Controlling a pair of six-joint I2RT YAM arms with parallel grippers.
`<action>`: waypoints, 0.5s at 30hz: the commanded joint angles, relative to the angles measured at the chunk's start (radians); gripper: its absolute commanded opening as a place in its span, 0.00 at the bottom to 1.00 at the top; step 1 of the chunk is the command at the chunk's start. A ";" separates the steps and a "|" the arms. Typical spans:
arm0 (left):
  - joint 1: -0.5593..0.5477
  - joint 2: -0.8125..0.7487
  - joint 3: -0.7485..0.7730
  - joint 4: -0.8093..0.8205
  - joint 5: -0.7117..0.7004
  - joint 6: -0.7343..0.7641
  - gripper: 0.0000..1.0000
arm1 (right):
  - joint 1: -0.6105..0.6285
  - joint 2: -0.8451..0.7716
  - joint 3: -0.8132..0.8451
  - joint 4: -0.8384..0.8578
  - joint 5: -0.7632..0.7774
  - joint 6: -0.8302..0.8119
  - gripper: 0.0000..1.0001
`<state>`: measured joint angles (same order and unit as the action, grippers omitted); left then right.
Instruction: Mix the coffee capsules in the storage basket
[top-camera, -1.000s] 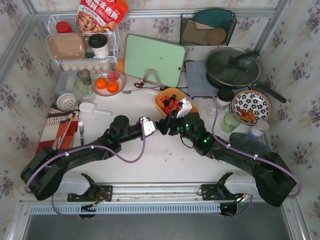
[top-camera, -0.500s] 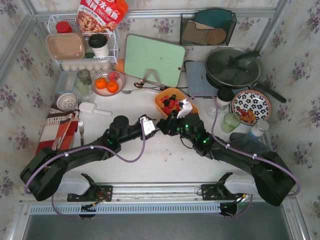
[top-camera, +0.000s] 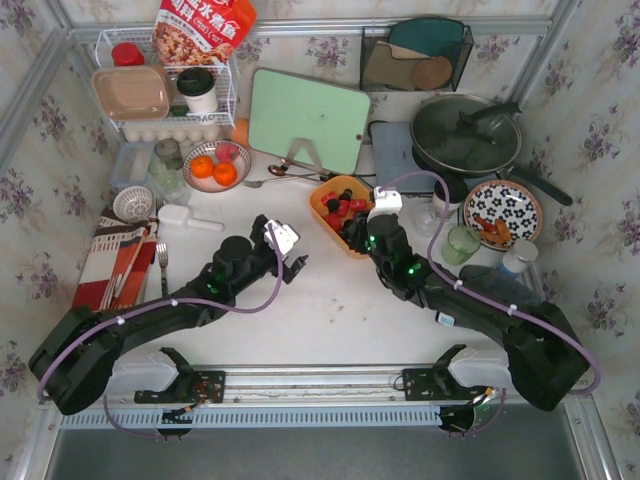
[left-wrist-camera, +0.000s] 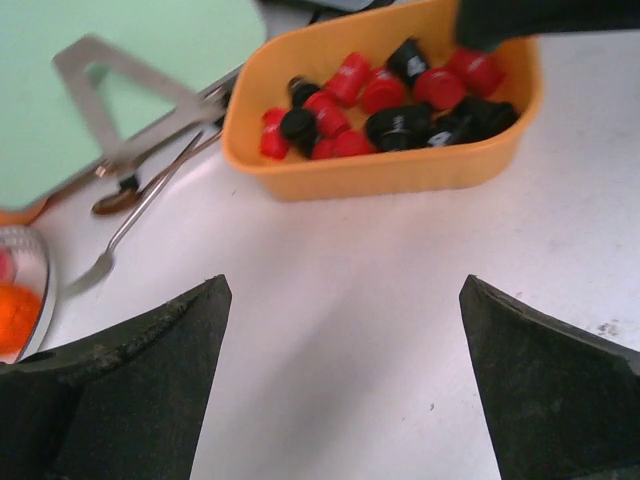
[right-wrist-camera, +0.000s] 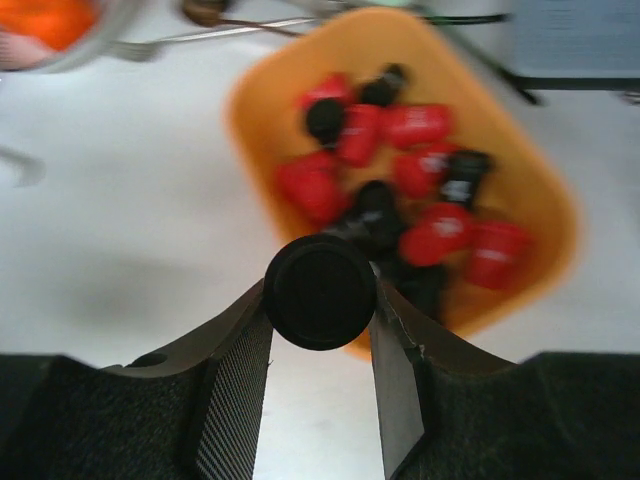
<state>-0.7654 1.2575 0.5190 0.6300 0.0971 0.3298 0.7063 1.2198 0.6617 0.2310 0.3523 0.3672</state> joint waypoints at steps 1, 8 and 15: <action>0.002 -0.039 0.000 -0.110 -0.213 -0.099 0.99 | -0.063 0.061 0.035 -0.108 0.242 -0.126 0.39; 0.002 -0.091 -0.081 -0.095 -0.293 -0.117 0.99 | -0.174 0.181 0.046 -0.034 0.196 -0.162 0.39; 0.001 -0.110 -0.119 -0.069 -0.304 -0.126 0.99 | -0.234 0.313 0.090 0.013 0.165 -0.168 0.45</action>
<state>-0.7650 1.1587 0.4091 0.5339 -0.1841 0.2226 0.4824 1.4967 0.7357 0.1715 0.5320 0.2173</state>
